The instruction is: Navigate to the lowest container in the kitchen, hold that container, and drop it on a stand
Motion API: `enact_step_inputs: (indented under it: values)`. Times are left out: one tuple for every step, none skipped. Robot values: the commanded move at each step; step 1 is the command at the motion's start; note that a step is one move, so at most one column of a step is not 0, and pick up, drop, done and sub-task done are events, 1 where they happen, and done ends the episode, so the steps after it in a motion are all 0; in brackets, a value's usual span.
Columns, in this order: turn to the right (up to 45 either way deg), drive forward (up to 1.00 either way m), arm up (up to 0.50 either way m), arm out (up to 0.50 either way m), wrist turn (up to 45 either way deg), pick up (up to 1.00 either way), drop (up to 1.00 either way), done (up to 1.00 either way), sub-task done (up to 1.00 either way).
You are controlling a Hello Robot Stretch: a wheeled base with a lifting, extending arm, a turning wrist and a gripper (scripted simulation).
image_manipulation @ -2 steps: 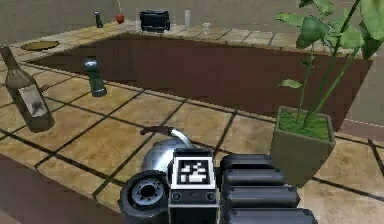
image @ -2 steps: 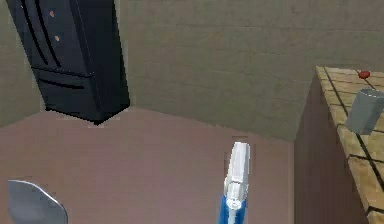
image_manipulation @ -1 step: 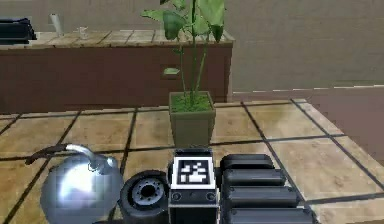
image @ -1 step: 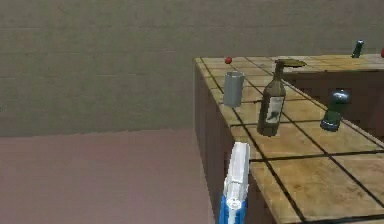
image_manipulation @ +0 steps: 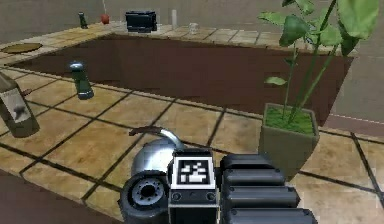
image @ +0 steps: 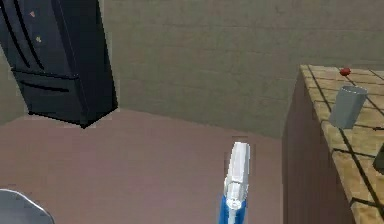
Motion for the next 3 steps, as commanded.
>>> enact_step_inputs:
  values:
    - [0.0, 0.1, 0.0, 0.0, 0.0, 0.0, 0.0, 0.0, 0.0]
    - [0.0, 0.7, 0.0, 0.0, 0.0, 0.0, 0.0, 0.0, 0.0]
    - [-45.0, 0.0, 0.0, 0.0, 0.0, 0.0, 0.0, 0.0, 0.0]
